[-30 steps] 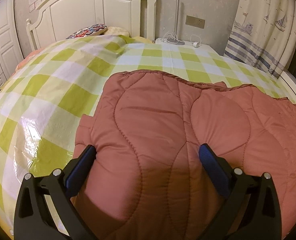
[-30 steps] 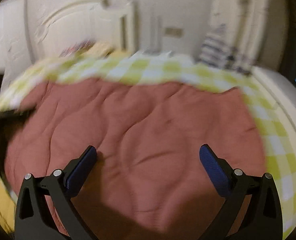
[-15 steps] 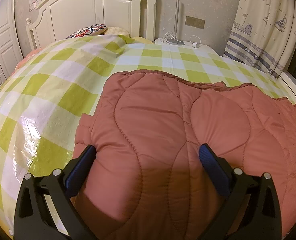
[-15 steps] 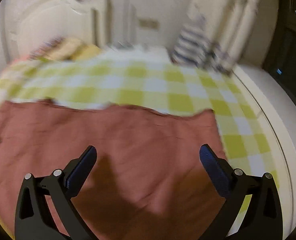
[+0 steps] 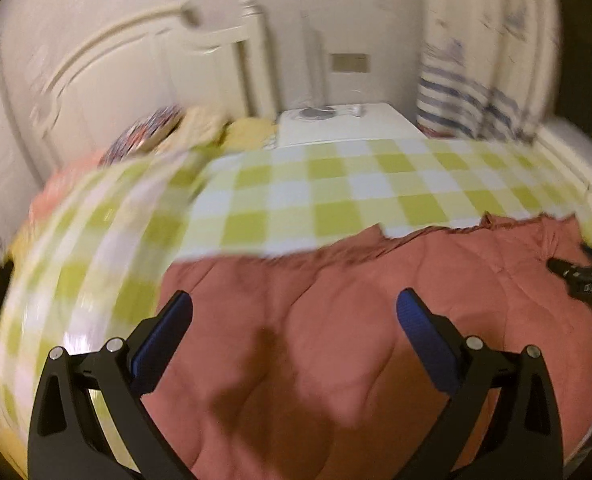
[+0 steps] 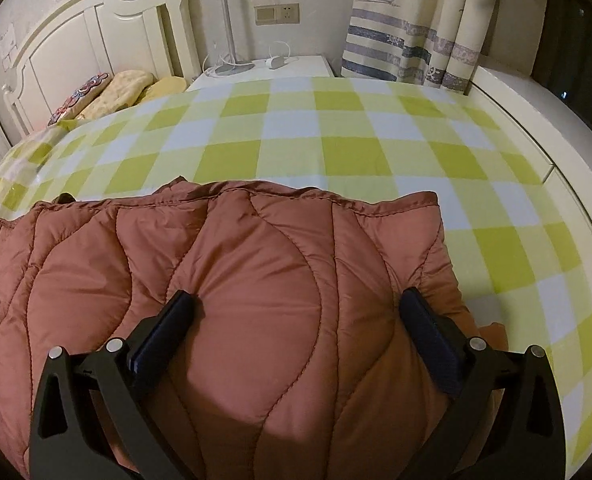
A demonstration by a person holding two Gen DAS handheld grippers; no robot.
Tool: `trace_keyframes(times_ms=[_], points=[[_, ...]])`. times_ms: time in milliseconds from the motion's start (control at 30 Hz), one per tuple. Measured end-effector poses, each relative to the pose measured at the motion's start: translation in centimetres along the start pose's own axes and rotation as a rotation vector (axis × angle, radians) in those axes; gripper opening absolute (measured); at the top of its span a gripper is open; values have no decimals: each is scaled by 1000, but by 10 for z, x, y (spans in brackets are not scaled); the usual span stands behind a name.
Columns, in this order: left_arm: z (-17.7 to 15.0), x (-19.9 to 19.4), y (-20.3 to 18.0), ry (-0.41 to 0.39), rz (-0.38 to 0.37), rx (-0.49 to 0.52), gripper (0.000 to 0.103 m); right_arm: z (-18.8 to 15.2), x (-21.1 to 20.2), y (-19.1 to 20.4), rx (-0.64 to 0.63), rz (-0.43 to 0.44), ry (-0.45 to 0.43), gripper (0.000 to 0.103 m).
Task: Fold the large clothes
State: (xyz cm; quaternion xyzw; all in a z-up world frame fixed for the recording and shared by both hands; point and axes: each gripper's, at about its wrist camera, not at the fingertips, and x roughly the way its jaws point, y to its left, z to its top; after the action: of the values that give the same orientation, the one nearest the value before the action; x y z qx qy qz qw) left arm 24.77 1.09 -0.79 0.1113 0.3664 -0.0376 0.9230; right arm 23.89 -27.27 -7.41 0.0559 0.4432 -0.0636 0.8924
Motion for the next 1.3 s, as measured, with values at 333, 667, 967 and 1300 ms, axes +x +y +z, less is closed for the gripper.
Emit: trace_keyframes(times_ms=[333,667,967,1300], points=[[-17,87,-3,150,-78,-27,101,-54,-106,-81,290,463,-262,98],[-15,80,-3,136,-54,-29,101,-213,-145,-83,336,554,-184,79],[-14,79,-2,127,-36,-32,101,-200,-107,-34,338,629,-75,79],[-15,78,-1,123,-46,-28,101,-144,-76,-8,632,412,-140,96]])
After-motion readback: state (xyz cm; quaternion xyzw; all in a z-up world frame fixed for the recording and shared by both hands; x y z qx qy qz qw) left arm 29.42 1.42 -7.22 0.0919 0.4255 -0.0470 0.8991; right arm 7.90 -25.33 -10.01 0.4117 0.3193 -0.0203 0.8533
